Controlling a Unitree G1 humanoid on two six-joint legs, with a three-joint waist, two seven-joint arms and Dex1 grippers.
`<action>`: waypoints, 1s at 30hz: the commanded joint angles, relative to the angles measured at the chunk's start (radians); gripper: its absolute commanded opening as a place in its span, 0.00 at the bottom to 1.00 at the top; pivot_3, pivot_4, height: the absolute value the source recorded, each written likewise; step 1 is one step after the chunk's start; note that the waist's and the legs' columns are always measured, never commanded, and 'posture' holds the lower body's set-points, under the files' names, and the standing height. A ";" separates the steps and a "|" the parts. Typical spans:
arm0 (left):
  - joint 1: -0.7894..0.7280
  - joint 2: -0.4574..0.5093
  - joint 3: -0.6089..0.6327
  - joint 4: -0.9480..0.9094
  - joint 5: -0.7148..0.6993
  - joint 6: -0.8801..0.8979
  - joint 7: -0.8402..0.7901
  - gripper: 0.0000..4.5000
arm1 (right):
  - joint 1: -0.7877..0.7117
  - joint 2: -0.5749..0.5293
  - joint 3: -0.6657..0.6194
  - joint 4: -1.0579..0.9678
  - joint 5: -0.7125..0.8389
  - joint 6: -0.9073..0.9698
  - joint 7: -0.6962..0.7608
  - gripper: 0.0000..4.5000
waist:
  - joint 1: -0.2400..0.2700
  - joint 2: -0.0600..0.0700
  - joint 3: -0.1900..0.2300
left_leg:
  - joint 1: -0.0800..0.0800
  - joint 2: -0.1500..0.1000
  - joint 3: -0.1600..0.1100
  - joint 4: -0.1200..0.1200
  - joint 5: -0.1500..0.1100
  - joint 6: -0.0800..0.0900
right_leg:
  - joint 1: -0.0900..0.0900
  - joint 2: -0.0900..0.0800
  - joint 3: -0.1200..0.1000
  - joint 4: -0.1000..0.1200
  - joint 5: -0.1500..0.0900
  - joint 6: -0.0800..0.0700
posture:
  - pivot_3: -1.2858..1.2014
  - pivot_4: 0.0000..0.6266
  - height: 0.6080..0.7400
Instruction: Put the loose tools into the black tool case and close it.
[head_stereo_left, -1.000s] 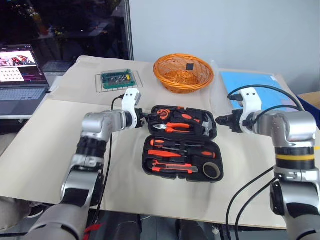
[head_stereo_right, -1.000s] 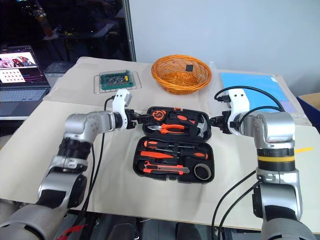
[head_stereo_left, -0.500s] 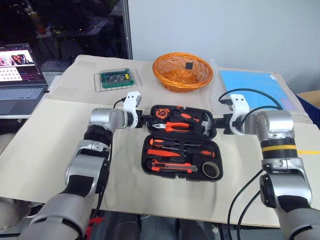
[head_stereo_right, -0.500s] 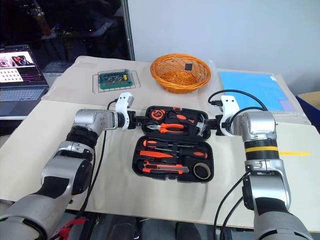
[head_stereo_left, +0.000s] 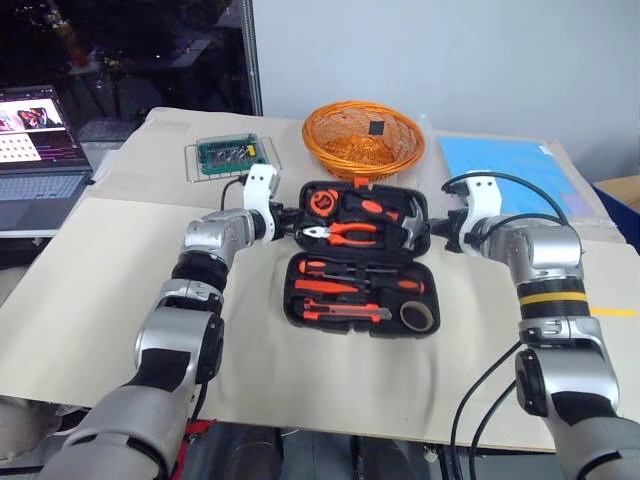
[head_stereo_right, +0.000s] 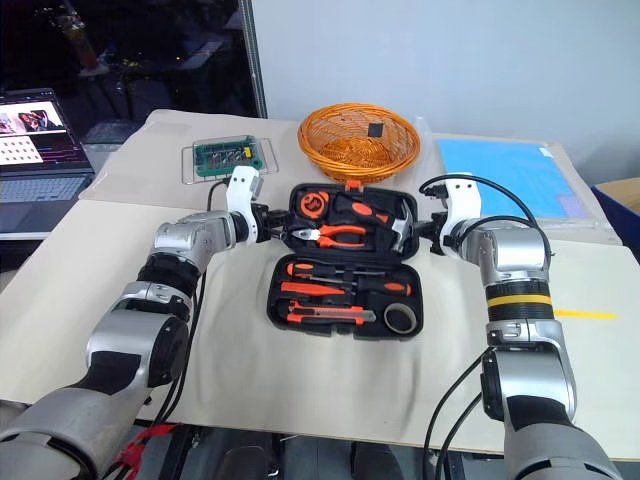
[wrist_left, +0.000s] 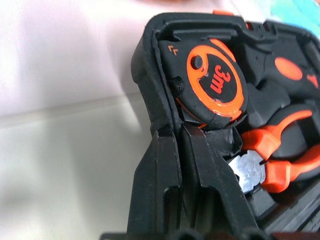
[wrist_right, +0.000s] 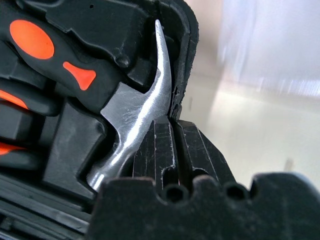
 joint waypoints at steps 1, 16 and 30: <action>0.084 0.013 -0.071 -0.193 0.051 -0.228 -0.107 0.01 | 0.086 -0.017 -0.032 -0.283 0.028 -0.138 0.050 0.00 | 0.001 0.000 0.000 | 0.000 0.000 0.000 -0.001 0.000 0.000 | 0.000 0.000 0.000 0.001 0.000 0.000 | 0.52 0.24 1.00; 0.516 0.258 -0.081 -0.644 -0.049 -0.273 -0.351 0.29 | 0.873 -0.153 -0.190 -0.938 0.049 -0.310 0.190 0.08 | 0.012 0.002 -0.001 | 0.030 0.004 0.005 0.001 -0.006 -0.007 | 0.033 -0.002 -0.002 -0.009 -0.006 -0.004 | 0.52 0.24 1.00; 0.617 0.698 0.002 -0.947 -0.418 0.311 -0.816 0.58 | 1.253 -0.349 -0.493 -1.272 0.376 -0.051 0.484 0.11 | 0.002 0.001 -0.001 | 0.032 0.004 0.005 0.000 -0.005 -0.006 | 0.033 -0.006 -0.004 -0.012 -0.006 -0.006 | 0.52 0.24 1.00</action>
